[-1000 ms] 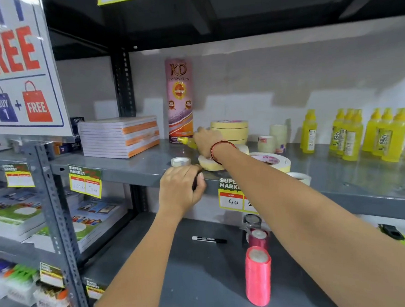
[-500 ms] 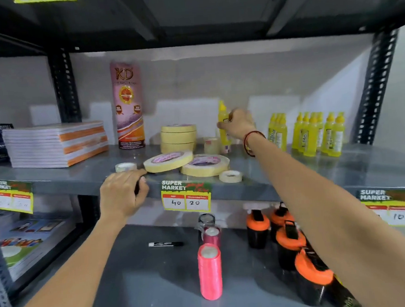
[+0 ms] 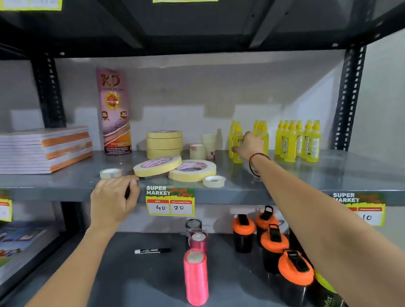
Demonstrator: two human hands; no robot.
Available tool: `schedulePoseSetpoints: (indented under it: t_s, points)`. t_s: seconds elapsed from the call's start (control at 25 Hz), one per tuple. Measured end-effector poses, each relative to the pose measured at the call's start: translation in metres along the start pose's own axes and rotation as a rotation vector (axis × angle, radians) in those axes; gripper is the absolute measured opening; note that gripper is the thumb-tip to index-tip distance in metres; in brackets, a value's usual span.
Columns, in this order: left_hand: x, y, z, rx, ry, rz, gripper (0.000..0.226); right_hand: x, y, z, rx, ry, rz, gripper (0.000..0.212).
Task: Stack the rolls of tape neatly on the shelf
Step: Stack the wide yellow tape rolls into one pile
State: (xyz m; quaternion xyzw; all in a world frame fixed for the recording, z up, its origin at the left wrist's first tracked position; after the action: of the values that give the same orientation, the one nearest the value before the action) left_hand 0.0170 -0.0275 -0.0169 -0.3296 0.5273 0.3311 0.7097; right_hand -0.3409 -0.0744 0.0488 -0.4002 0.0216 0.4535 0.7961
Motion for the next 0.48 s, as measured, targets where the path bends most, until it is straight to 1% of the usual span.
schedulePoseSetpoints:
  t_s: [0.12, 0.2, 0.28, 0.32, 0.36, 0.4, 0.44, 0.48]
  points:
    - [0.001, -0.001, -0.001, 0.002, -0.034, -0.012, 0.046, -0.001, 0.004, -0.003, 0.008, 0.001, -0.032, 0.041]
    - [0.0, -0.002, -0.002, 0.023, -0.057, -0.022, 0.047, 0.005, 0.003, 0.003, 0.012, 0.047, -0.042, 0.047]
    - [-0.001, -0.004, -0.003, 0.028, -0.074, -0.032, 0.046, 0.019, -0.014, 0.02, 0.016, 0.232, 0.051, 0.045]
    - [-0.001, -0.004, -0.003, 0.027, -0.079, -0.038, 0.046, 0.029, -0.032, 0.029, 0.03, 0.338, 0.135, 0.043]
    - [-0.001, -0.003, -0.002, 0.025, -0.083, -0.042, 0.045, 0.042, -0.055, 0.034, 0.023, 0.399, 0.235, 0.038]
    - [-0.002, -0.002, -0.002, 0.024, -0.088, -0.043, 0.045, 0.052, -0.08, 0.034, -0.003, 0.38, 0.333, 0.034]
    - [-0.002, -0.002, -0.001, 0.019, -0.09, -0.044, 0.044, 0.062, -0.106, 0.026, -0.036, 0.272, 0.426, 0.03]
    - [-0.002, -0.001, 0.0, 0.02, -0.092, -0.049, 0.044, 0.073, -0.13, 0.012, -0.036, 0.111, 0.506, 0.028]
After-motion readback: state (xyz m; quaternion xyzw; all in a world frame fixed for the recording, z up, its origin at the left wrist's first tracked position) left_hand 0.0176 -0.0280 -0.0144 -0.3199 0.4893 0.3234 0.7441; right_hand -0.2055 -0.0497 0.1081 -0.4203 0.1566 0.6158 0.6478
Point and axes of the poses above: each hand's wrist, its own x-axis away from the middle knuckle, its own z-axis out of the back of the hand, y = z × x, the point moved 7 cm from there along -x, towards the middle knuckle, and after that the axes turned 9 degrees about -z, right-handed, at the moved point
